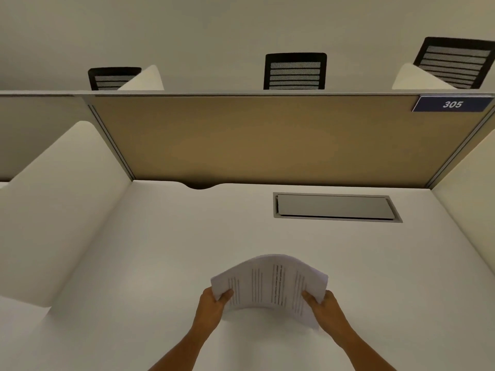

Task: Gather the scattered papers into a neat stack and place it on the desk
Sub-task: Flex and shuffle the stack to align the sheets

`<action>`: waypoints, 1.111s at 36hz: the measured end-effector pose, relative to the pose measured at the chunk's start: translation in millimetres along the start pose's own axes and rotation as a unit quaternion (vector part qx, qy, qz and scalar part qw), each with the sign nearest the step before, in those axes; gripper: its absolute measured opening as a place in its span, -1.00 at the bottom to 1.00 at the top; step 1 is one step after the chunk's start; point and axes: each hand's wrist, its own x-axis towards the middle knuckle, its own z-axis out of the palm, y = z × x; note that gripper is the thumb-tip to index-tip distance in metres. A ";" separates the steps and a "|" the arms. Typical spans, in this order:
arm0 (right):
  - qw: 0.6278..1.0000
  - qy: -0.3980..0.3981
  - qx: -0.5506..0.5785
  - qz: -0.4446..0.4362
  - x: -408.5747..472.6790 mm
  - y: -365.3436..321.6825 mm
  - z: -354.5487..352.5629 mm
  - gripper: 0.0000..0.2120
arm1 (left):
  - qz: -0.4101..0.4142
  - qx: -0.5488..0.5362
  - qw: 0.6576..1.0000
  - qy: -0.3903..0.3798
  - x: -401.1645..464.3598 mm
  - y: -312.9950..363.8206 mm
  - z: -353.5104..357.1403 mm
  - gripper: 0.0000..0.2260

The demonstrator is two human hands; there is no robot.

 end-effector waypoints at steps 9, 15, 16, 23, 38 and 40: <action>0.976 -0.103 -0.181 -0.070 2.2 -50.8 -29.4 -0.81 | 0.019 -0.018 0.997 0.079 9.1 22.6 -29.0 -0.57; 0.950 -0.171 -0.250 -0.080 1.1 -86.9 -42.9 -0.84 | 0.080 0.124 0.987 0.062 22.9 56.8 -36.3 -0.16; 0.944 -0.180 -0.264 -0.083 -0.6 -94.5 -43.4 -0.86 | 0.104 0.162 0.981 0.011 21.8 65.9 -34.5 -0.17; 0.891 -0.216 -0.383 -0.110 -10.1 -144.7 -38.6 -0.87 | 0.174 0.193 0.935 -0.243 8.0 117.0 1.8 -0.14; 0.911 -0.214 -0.304 -0.179 -22.5 -174.6 -68.2 -0.75 | 0.088 0.044 0.985 -0.143 -0.4 123.3 13.7 -0.88; 0.929 -0.229 -0.232 -0.176 -22.1 -171.8 -80.8 -0.75 | 0.075 -0.006 0.989 -0.125 -1.1 120.5 11.6 -0.79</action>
